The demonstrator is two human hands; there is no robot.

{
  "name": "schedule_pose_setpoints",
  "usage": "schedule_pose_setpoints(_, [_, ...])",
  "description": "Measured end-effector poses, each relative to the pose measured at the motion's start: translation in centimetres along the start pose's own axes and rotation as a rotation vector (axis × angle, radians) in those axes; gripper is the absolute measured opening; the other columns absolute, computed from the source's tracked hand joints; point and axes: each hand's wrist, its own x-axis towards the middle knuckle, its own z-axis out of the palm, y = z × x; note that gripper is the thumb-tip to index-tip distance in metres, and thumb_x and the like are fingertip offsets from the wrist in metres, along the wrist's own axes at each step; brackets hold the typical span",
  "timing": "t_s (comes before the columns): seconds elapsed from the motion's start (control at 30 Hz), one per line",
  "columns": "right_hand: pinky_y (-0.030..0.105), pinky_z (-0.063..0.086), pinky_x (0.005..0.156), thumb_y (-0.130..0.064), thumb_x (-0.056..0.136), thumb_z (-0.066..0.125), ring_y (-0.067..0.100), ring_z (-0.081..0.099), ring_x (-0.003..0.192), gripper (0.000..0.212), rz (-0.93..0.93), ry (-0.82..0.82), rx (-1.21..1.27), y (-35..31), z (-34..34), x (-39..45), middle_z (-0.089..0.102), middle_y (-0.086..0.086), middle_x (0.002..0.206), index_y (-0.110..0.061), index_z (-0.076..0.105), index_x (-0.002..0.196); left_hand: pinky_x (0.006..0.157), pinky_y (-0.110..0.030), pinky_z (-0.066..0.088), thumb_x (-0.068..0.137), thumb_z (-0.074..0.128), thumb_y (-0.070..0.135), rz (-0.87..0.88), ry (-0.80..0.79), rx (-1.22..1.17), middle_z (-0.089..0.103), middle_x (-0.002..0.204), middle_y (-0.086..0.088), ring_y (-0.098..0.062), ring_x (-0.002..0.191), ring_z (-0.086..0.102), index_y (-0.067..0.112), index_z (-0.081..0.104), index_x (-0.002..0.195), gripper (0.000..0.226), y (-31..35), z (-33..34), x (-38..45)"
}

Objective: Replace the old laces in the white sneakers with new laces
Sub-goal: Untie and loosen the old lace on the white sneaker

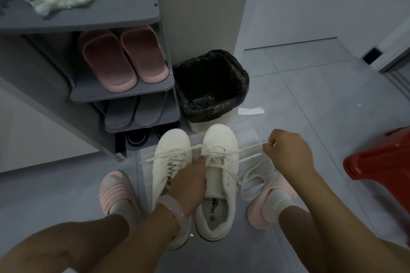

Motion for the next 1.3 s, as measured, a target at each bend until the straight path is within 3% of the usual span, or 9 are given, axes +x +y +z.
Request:
schedule_pose_setpoints(0.17, [0.029,0.045,0.074,-0.020,0.085,0.063,0.016,0.053,0.092,0.044,-0.317,-0.072,0.236,-1.5,0.5,-1.9,0.049,0.002,0.117,-0.021,0.046,0.126,0.080,-0.035,0.047,0.093,0.036,0.008,-0.049,-0.018,-0.029,0.059,0.108,-0.018,-0.030,0.097,0.058,0.014,0.012,0.148,0.060,0.0,-0.2,0.2])
schedule_pose_setpoints(0.27, [0.030,0.047,0.071,-0.017,0.080,0.069,0.021,0.049,0.109,0.029,-0.531,0.009,0.087,-2.8,2.0,-2.9,0.045,0.004,0.127,-0.018,0.064,0.108,0.087,-0.033,0.047,0.096,0.038,0.014,-0.022,-0.038,-0.030,0.057,0.119,-0.017,-0.028,0.105,0.056,0.014,0.012,0.148,0.059,0.1,-0.5,-0.1])
schedule_pose_setpoints(0.37, [0.031,0.051,0.057,-0.013,0.051,0.087,0.029,0.063,0.087,0.029,-0.586,0.013,-0.054,-3.0,4.4,-3.1,0.062,0.010,0.102,-0.017,0.072,0.076,0.090,-0.032,0.045,0.097,0.039,0.021,0.020,-0.033,-0.004,0.055,0.124,-0.015,-0.026,0.109,0.055,0.012,0.014,0.147,0.057,0.2,-0.7,-0.3])
schedule_pose_setpoints(0.47, [0.030,0.050,0.050,-0.013,0.037,0.090,0.026,0.064,0.074,0.035,-0.552,0.051,-0.127,-3.0,5.8,-2.9,0.064,0.008,0.086,-0.016,0.071,0.066,0.088,-0.034,0.046,0.096,0.039,0.021,0.027,-0.047,0.007,0.058,0.119,-0.015,-0.026,0.105,0.057,0.012,0.013,0.148,0.058,0.1,-0.7,-0.2])
schedule_pose_setpoints(0.77, [0.037,0.045,0.057,-0.002,0.055,0.076,0.032,0.058,0.070,0.020,-0.394,0.313,0.008,-2.5,4.0,-1.7,0.060,0.013,0.082,-0.004,0.064,0.071,0.064,-0.030,0.041,0.091,0.039,0.009,0.037,-0.038,0.017,0.060,0.092,-0.017,-0.029,0.082,0.058,0.011,0.031,0.140,0.049,-0.4,-0.3,0.1])
schedule_pose_setpoints(0.9, [0.043,0.041,0.076,-0.001,0.078,0.060,0.041,0.049,0.098,0.020,-0.078,0.341,0.125,-0.7,0.1,0.2,0.054,0.021,0.110,0.001,0.063,0.097,0.056,-0.025,0.034,0.091,0.038,0.008,0.037,-0.050,0.005,0.050,0.081,-0.009,-0.022,0.071,0.051,0.011,0.031,0.139,0.049,-0.3,-0.1,0.1])
schedule_pose_setpoints(1.0, [0.045,0.037,0.096,-0.009,0.083,0.062,0.036,0.036,0.124,0.045,-0.166,0.135,0.072,-0.8,0.5,-0.6,0.036,0.017,0.139,-0.013,0.052,0.126,0.051,-0.026,0.033,0.092,0.039,0.010,0.043,-0.048,-0.019,0.059,0.088,-0.015,-0.018,0.069,0.048,0.013,0.027,0.142,0.051,-0.4,-0.1,0.2])
schedule_pose_setpoints(1.13, [0.045,0.051,0.076,-0.015,0.050,0.087,0.036,0.059,0.105,0.037,-0.565,0.067,-0.067,-2.2,3.8,-2.4,0.062,0.014,0.111,-0.020,0.070,0.083,0.059,-0.026,0.039,0.092,0.040,0.011,0.059,-0.051,-0.045,0.062,0.090,-0.017,-0.018,0.068,0.050,0.010,0.035,0.137,0.045,-0.3,-0.3,0.0])
schedule_pose_setpoints(1.3, [0.038,0.053,0.066,-0.016,0.043,0.090,0.031,0.066,0.090,0.032,-0.545,0.035,-0.072,-2.6,5.7,-2.8,0.066,0.010,0.092,-0.017,0.069,0.068,0.057,-0.028,0.039,0.092,0.041,0.012,0.059,-0.052,-0.052,0.054,0.082,-0.009,-0.018,0.065,0.051,0.011,0.031,0.139,0.048,-0.2,-0.4,-0.1])
